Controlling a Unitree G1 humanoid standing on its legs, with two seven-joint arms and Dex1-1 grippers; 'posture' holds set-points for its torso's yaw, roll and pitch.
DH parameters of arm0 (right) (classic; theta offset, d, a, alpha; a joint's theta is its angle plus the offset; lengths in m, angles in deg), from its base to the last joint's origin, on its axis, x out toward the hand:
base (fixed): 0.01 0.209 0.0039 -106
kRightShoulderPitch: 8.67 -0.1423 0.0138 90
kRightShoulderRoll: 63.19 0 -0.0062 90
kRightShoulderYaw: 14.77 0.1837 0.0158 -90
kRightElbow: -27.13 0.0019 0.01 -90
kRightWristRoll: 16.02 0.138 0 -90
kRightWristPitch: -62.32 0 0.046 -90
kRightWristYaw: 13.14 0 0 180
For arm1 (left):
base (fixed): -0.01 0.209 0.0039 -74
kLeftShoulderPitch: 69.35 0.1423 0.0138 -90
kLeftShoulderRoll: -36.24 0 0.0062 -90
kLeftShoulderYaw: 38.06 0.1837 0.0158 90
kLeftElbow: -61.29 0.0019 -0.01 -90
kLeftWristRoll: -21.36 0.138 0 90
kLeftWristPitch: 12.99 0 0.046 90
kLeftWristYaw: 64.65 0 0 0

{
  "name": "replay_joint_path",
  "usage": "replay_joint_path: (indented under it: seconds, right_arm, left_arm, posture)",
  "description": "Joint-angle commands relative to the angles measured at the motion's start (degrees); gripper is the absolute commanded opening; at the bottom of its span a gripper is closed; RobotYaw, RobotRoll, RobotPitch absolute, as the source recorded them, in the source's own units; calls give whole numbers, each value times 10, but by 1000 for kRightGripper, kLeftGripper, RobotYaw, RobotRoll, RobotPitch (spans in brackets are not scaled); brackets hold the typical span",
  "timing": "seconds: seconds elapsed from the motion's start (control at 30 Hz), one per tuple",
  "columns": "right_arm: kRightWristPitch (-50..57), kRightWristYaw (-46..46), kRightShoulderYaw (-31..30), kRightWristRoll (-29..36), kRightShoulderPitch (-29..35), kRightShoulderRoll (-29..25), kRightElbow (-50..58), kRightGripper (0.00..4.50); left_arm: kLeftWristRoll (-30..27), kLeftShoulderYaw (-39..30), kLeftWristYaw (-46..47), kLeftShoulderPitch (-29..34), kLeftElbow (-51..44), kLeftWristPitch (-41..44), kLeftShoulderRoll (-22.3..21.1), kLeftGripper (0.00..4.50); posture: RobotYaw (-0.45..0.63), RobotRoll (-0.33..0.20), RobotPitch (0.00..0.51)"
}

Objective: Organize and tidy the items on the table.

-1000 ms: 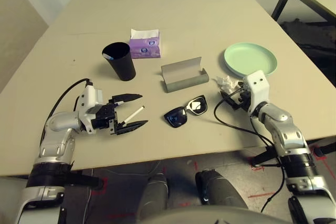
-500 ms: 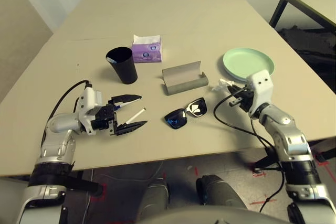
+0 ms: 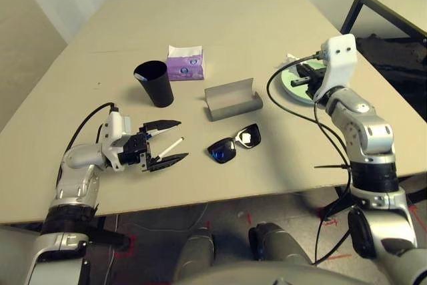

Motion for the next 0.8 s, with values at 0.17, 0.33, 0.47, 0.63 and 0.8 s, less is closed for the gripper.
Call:
replay_joint_path:
  seconds: [0.17, 0.33, 0.47, 0.63, 0.8]
  right_arm:
    - [20, 35, 20, -21, -29, -18, -82, 434]
    - [20, 31, 16, -28, -27, -24, -77, 2148]
    - [20, 31, 14, -31, -24, -25, -71, 3648]
    - [19, 28, 6, -33, -18, -20, -63, 4491]
    - [17, -39, -41, -22, 10, -32, -1, 4491]
  left_arm:
    - [1, -3, 10, 15, -7, -2, 1, 4500]
    - [0, -2, 13, 16, -7, -2, 2, 4500]
    - [-1, -2, 13, 14, -6, -2, 1, 4500]
    - [-1, -3, 11, 8, -1, -1, -2, 4500]
    - [-4, -6, 9, 7, -3, 4, -8, 4500]
  posture:
    - [6, 0, 62]
    - [2, 0, 65]
    - [-3, 0, 66]
    - [-6, 0, 69]
    - [-9, 0, 78]
